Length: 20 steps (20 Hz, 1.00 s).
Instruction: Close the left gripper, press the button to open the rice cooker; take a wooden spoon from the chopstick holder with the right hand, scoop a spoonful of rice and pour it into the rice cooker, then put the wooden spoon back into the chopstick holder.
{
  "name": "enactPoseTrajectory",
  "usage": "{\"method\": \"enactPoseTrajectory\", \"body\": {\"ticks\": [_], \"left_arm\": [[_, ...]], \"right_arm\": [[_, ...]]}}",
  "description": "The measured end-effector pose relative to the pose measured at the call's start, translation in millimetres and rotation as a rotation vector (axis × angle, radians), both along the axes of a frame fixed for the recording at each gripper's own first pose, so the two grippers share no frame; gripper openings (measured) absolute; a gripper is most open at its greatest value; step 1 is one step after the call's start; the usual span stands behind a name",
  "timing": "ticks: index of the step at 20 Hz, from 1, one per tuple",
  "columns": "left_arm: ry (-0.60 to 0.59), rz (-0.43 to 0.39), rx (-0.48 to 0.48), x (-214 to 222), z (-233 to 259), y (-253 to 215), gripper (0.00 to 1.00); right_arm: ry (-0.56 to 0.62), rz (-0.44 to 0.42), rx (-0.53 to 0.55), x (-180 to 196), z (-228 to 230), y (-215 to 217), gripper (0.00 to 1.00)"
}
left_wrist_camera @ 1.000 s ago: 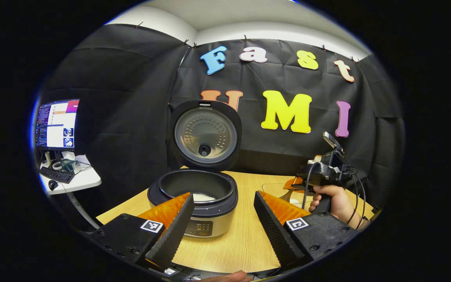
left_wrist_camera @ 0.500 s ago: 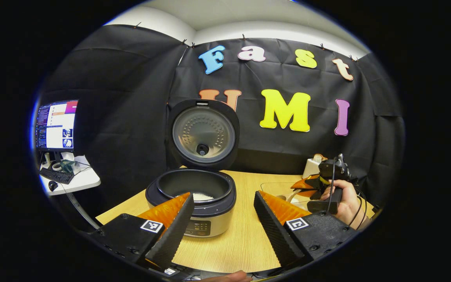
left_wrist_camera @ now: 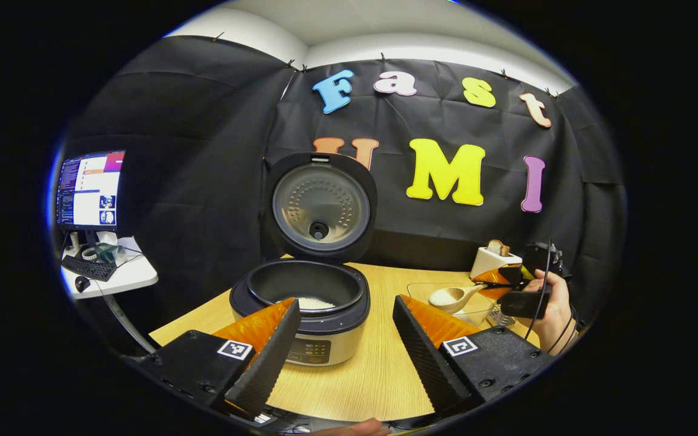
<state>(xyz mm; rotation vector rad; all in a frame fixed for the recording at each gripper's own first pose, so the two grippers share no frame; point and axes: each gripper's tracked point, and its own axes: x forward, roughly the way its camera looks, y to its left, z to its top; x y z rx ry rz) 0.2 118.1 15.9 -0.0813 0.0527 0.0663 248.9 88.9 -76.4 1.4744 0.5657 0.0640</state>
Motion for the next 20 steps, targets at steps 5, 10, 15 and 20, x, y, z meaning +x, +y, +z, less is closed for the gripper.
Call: {"method": "enactPoseTrajectory", "body": {"ticks": [5, 10, 15, 20], "left_arm": [[0.002, -0.003, 0.003, 0, 0, -3, 0.98], [-0.011, -0.007, 0.017, -5, 5, -3, 0.98], [-0.023, -0.014, 0.013, -9, 9, -5, 0.98], [-0.02, -0.025, 0.069, -9, 7, -8, 0.98]], "right_arm": [[-0.055, 0.034, 0.212, -5, 35, 15, 0.02], [-0.083, 0.098, 0.191, -14, 69, 53, 0.02], [-0.113, 0.162, 0.117, -15, 101, 103, 0.02], [-0.105, 0.243, -0.011, -13, 115, 172, 0.02]]}}
